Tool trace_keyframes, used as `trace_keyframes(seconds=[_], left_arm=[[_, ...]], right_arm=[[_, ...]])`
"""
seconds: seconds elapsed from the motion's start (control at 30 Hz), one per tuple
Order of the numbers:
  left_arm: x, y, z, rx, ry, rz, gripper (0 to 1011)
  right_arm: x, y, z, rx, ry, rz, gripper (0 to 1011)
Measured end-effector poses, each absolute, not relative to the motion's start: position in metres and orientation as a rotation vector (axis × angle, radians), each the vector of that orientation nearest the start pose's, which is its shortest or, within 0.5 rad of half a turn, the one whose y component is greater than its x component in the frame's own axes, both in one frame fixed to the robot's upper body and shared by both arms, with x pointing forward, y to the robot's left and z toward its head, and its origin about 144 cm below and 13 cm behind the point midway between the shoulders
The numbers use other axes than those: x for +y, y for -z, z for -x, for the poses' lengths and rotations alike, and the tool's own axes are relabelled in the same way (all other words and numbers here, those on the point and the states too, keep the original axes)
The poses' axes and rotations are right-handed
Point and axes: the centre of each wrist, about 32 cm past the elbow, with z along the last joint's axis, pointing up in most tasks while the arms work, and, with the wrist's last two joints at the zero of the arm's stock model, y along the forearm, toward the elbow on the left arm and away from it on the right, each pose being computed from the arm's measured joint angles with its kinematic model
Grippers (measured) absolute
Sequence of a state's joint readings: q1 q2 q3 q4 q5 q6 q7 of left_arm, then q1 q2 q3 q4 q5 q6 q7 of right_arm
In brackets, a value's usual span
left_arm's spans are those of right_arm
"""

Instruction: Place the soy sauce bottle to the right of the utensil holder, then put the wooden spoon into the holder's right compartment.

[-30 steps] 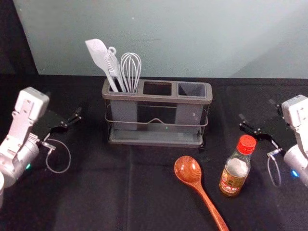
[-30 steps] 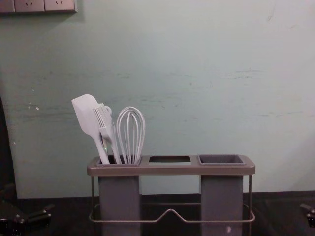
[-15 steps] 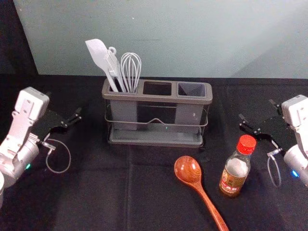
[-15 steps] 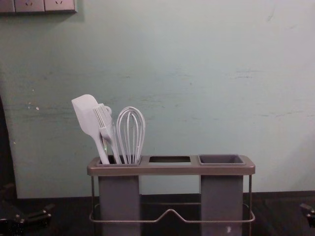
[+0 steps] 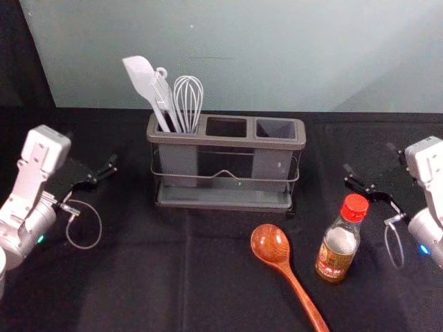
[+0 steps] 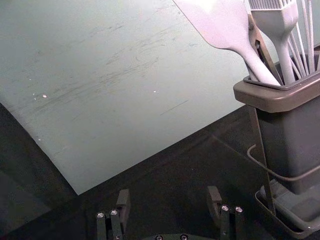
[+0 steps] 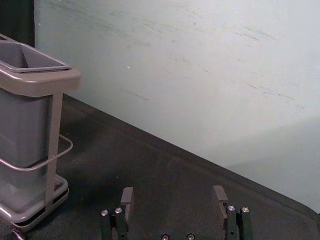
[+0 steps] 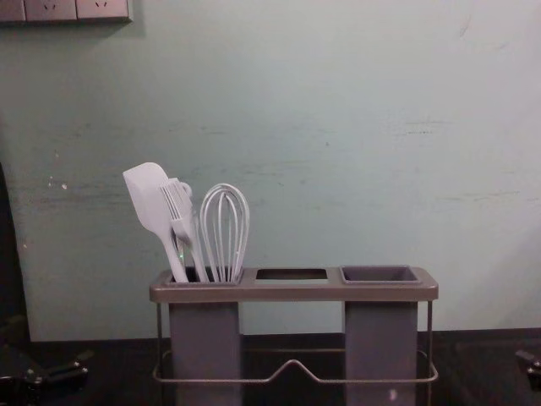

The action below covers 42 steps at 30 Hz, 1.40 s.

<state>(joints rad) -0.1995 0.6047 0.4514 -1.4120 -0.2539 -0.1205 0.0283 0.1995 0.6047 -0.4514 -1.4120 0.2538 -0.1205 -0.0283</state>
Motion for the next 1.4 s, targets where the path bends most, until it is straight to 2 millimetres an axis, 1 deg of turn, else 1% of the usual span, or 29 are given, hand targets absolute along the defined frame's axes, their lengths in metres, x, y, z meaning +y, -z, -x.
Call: trace_keyframes(seconds=[0.2, 0.27, 0.4, 0.43, 0.5, 0.6, 0.63, 0.73, 1.03, 1.17, 1.3, 1.4], left_arm=[[0.31, -1.14, -0.489, -0.285, -1.248, -0.304, 1005], [0.31, -1.14, -0.489, -0.285, -1.248, -0.304, 1005], [0.31, -1.14, -0.489, -0.285, -1.248, -0.304, 1005], [0.31, -1.14, -0.489, -0.285, -1.248, -0.305, 1005], [0.31, -1.14, -0.489, -0.285, -1.248, -0.305, 1005], [0.31, -1.14, -0.489, -0.285, -1.248, -0.304, 1005], [0.31, -1.14, -0.489, -0.285, -1.248, -0.305, 1005], [0.31, -1.14, -0.489, -0.285, -1.248, -0.304, 1005], [0.31, -1.14, -0.489, -0.285, -1.248, -0.304, 1005], [0.31, -1.14, -0.489, -0.285, -1.248, -0.304, 1005], [0.31, -1.14, -0.489, -0.285, -1.248, -0.304, 1005], [0.31, -1.14, -0.489, -0.285, -1.248, -0.304, 1005]], right_arm=[[-0.31, -1.14, -0.489, -0.285, 1.248, 0.304, 1002], [-0.313, -1.141, -0.487, -0.284, 1.248, 0.3, 1003], [-0.319, -1.144, -0.475, -0.299, 1.235, 0.292, 1002], [-0.322, -1.146, -0.468, -0.308, 1.229, 0.29, 1003], [-0.323, -1.147, -0.461, -0.314, 1.219, 0.289, 1003], [-0.33, -1.153, -0.438, -0.327, 1.188, 0.282, 1003], [-0.33, -1.153, -0.438, -0.327, 1.188, 0.282, 1002], [-0.34, -1.158, -0.416, -0.335, 1.141, 0.265, 1003], [-0.368, -1.174, -0.373, -0.311, 1.081, 0.183, 1003], [-0.376, -1.179, -0.362, -0.289, 1.069, 0.151, 1003], [-0.386, -1.185, -0.35, -0.23, 1.032, 0.093, 1003], [-0.389, -1.186, -0.347, -0.201, 1.004, 0.071, 1003]])
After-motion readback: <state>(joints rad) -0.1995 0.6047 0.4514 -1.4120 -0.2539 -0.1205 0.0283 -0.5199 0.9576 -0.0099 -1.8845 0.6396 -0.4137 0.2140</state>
